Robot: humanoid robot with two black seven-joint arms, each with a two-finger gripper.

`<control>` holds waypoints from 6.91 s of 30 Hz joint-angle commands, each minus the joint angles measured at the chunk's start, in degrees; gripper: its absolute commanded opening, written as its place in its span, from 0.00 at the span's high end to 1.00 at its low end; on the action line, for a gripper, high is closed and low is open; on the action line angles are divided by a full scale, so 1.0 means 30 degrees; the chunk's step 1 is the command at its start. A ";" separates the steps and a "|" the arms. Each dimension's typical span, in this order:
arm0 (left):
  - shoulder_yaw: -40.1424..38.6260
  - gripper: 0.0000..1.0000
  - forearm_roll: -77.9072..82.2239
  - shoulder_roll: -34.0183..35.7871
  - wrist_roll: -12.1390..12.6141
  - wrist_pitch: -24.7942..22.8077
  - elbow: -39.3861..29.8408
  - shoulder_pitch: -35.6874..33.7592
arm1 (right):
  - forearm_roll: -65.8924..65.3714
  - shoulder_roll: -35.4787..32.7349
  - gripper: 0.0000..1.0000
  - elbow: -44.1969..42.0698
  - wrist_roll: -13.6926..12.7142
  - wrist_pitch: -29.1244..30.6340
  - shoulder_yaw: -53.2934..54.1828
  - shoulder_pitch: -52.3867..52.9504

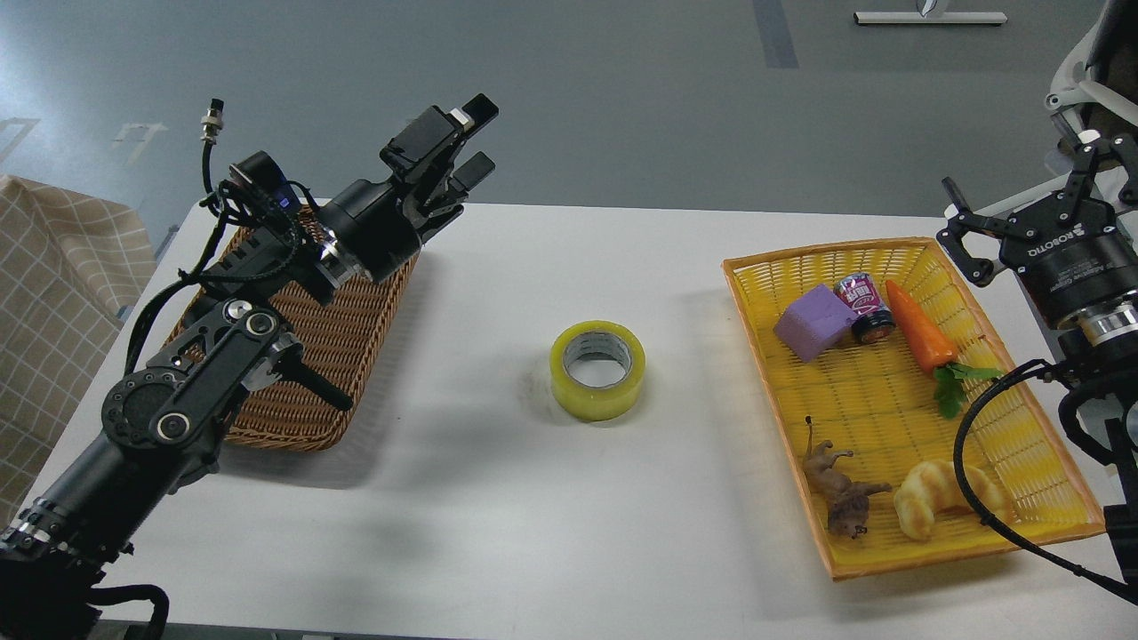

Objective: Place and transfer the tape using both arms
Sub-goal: 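Swing the left gripper down toward the tape roll on the table, then close the left gripper on the tape roll's rim, then lift the tape roll with the left gripper and move it over the basket, then lower the tape roll into the wicker basket and release it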

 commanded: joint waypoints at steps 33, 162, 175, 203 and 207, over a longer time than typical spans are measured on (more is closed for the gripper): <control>0.9933 0.02 1.3067 0.1177 0.6660 -0.1291 -0.0496 -0.4710 | -0.0075 0.0193 0.00 -0.0384 0.0103 -0.0001 0.0015 -0.0343; 1.1778 1.00 0.6095 1.0873 0.9270 -0.3301 0.1906 -0.6208 | -0.0016 0.0691 0.00 -0.0589 0.0221 -0.0001 0.0015 -0.0724; 1.1779 1.00 0.6095 1.0610 0.9211 -0.1762 0.2228 -0.4038 | -0.0016 0.0662 0.00 -0.0589 0.0221 -0.0001 0.0044 -0.0783; 1.1778 0.13 0.4250 1.0785 0.9211 -0.1087 0.2316 -0.3187 | -0.0045 0.0691 0.00 -0.0677 0.0221 -0.0001 0.0044 -0.0753; 1.1545 0.10 0.4103 1.0844 0.9211 -0.1087 0.2316 -0.3246 | -0.0016 0.0691 0.00 -0.0648 0.0221 -0.0001 0.0073 -0.0724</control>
